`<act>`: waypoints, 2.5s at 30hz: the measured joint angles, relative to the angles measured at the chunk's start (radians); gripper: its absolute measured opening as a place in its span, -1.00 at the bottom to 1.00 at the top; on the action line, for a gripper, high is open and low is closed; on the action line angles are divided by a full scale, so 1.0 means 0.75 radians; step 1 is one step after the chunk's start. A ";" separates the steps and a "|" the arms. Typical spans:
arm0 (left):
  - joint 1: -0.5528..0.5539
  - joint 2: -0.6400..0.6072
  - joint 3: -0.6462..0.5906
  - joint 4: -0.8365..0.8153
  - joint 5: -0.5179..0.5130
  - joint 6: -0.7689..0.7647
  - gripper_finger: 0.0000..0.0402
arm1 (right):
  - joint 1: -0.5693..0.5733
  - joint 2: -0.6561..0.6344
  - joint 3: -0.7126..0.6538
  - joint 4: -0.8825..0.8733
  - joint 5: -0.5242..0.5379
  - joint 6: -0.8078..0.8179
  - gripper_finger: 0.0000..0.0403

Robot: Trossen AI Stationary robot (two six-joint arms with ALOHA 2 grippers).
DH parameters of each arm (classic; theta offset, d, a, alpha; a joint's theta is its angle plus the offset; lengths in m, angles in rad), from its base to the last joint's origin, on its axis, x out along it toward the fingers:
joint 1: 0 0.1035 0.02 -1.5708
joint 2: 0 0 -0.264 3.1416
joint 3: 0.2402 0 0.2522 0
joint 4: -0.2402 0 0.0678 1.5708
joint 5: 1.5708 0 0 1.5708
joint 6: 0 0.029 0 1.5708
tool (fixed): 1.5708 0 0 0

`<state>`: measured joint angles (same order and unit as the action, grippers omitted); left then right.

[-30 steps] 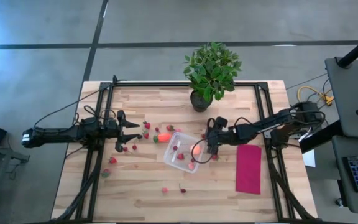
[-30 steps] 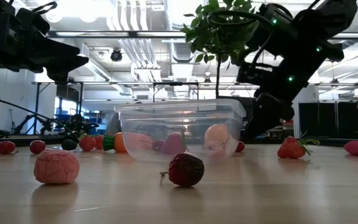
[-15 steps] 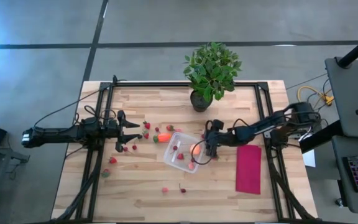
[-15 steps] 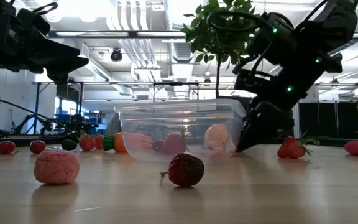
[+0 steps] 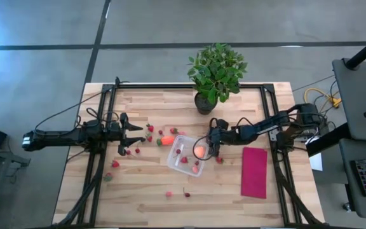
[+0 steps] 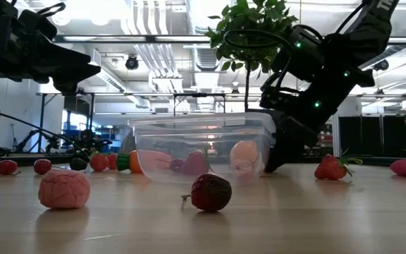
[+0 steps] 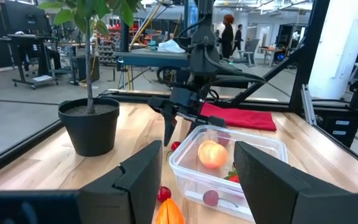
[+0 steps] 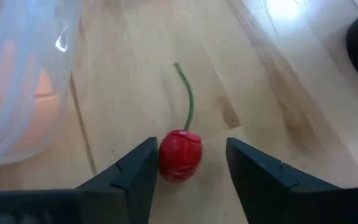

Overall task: Pick and placing Produce into tupperware
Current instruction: Put the red cherry into the transparent bin, then put the red strawberry into the transparent bin

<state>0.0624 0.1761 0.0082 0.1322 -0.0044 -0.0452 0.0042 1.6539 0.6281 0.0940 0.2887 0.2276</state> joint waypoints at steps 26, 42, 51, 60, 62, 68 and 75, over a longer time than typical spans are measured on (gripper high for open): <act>0.000 0.001 0.000 0.001 0.000 0.000 -0.07 | -0.041 -0.191 0.001 -0.188 0.067 0.012 -0.61; 0.000 -0.002 0.000 0.000 0.000 0.000 -0.07 | 0.168 -0.442 0.428 -0.681 0.179 0.245 -0.57; 0.001 -0.002 0.000 0.000 0.000 0.000 -0.07 | 0.321 -0.086 0.757 -0.848 0.171 0.514 -0.57; 0.000 0.000 0.000 0.000 0.000 0.000 -0.07 | 0.319 0.111 0.980 -1.092 0.093 0.641 -0.32; 0.000 -0.002 0.000 0.000 0.000 0.000 -0.07 | 0.322 0.113 0.996 -1.089 0.083 0.641 -0.20; 0.000 -0.001 0.000 -0.001 0.000 0.000 -0.07 | 0.320 0.069 1.003 -1.172 0.143 0.678 0.14; 0.000 0.000 0.000 0.000 0.000 0.000 -0.07 | 0.320 0.005 0.967 -1.524 0.172 0.766 0.30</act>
<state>0.0626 0.1761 0.0082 0.1323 -0.0044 -0.0452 0.2440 1.6574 1.3531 -1.0489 0.4179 0.8021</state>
